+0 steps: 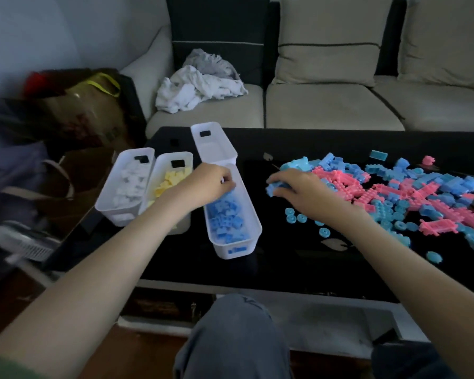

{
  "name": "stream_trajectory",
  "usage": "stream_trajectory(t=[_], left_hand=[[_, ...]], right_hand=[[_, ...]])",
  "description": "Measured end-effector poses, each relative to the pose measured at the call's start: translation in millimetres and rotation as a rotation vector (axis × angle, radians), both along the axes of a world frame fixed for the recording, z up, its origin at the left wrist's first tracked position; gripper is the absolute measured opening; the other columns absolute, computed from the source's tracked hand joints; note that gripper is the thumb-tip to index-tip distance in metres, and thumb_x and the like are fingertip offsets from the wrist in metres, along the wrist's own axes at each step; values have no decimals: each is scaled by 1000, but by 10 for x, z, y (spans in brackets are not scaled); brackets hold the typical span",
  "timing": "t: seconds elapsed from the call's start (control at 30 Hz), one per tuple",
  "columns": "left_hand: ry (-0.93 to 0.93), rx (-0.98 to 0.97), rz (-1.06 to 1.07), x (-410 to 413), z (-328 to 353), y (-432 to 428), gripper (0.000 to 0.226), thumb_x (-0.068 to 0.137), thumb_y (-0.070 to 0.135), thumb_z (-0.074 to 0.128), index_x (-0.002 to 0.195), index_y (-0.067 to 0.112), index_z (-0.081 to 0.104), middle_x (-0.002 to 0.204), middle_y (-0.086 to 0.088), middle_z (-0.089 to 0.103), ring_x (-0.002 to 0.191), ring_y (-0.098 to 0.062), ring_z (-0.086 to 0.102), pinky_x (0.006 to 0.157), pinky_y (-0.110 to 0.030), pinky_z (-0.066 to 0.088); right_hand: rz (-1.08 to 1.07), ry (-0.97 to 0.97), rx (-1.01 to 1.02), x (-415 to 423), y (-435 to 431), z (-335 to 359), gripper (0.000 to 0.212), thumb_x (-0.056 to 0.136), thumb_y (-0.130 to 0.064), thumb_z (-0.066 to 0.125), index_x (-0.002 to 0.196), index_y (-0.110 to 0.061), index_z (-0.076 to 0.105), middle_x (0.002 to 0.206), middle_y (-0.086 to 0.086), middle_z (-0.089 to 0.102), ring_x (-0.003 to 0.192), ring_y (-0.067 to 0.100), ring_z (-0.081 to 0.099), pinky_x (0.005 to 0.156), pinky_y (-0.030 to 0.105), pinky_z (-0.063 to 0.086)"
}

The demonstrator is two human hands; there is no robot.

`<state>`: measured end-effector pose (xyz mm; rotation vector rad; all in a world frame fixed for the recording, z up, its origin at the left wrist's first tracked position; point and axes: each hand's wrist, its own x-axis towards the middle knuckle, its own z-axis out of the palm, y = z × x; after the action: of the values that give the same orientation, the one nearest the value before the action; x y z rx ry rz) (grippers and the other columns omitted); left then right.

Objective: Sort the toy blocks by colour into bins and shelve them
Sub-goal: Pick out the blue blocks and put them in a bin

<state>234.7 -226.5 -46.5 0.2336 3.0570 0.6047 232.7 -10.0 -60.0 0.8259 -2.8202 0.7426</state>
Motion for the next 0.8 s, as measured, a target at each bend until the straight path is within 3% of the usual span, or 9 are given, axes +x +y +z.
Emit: stream_trajectory(t=[0.13, 0.2, 0.27, 0.37, 0.43, 0.57, 0.7, 0.8], left_hand=[[-91, -155, -21, -1, 1, -65, 18, 95, 23, 47, 91, 20, 64, 96, 0, 59, 85, -14, 50, 71, -24, 35], [-128, -122, -33, -1, 18, -98, 19, 96, 21, 45, 88, 26, 62, 103, 0, 63, 90, -15, 54, 73, -24, 37], [-93, -68, -5, -31, 24, -102, 26, 97, 19, 41, 102, 26, 65, 114, -2, 62, 100, -18, 55, 77, -25, 39], [-44, -38, 12, -117, 17, 48, 32, 97, 17, 37, 114, 28, 63, 123, -1, 58, 109, -19, 54, 84, -27, 42], [-16, -37, -25, -175, 35, 258, 33, 95, 15, 38, 112, 32, 61, 120, 5, 59, 107, -16, 55, 90, -29, 45], [-19, -7, -142, -315, 56, 817, 34, 92, 8, 43, 117, 22, 60, 115, 0, 58, 93, -13, 54, 79, -25, 43], [-47, -46, -238, -556, -83, 1315, 39, 91, 5, 43, 123, 22, 59, 124, -5, 59, 100, -20, 59, 86, -33, 50], [-94, -116, -322, -695, -236, 1622, 48, 91, 3, 42, 133, 23, 50, 124, -6, 57, 94, -20, 57, 74, -32, 48]], right_hand=[[161, -86, 0, 201, -433, 15, 36, 92, -11, 56, 127, -12, 56, 118, 7, 60, 109, 19, 54, 88, 13, 33], [154, -141, 47, 235, -475, -13, 44, 93, -12, 54, 136, -19, 48, 123, 6, 57, 114, 19, 51, 100, 24, 34], [122, -164, 59, 252, -423, -17, 53, 94, -14, 54, 142, -27, 37, 127, 4, 54, 118, 18, 46, 107, 38, 30], [69, -145, 53, 214, -219, -26, 54, 96, -20, 51, 144, -31, 31, 134, 0, 49, 124, 16, 44, 109, 41, 29], [-1, -129, 59, 139, 21, -61, 49, 96, -19, 49, 143, -30, 34, 135, -1, 50, 122, 15, 48, 107, 40, 34], [-194, -108, 31, -56, 648, -166, 33, 99, -15, 42, 129, -21, 54, 123, 0, 62, 105, 18, 61, 92, 31, 48], [-331, -159, 111, -367, 1071, -283, 35, 97, -7, 42, 129, -17, 54, 129, 4, 59, 113, 20, 56, 97, 34, 45], [-327, -184, 227, -571, 1166, -365, 35, 97, -11, 46, 129, -22, 53, 131, 3, 57, 111, 20, 57, 97, 39, 45]])
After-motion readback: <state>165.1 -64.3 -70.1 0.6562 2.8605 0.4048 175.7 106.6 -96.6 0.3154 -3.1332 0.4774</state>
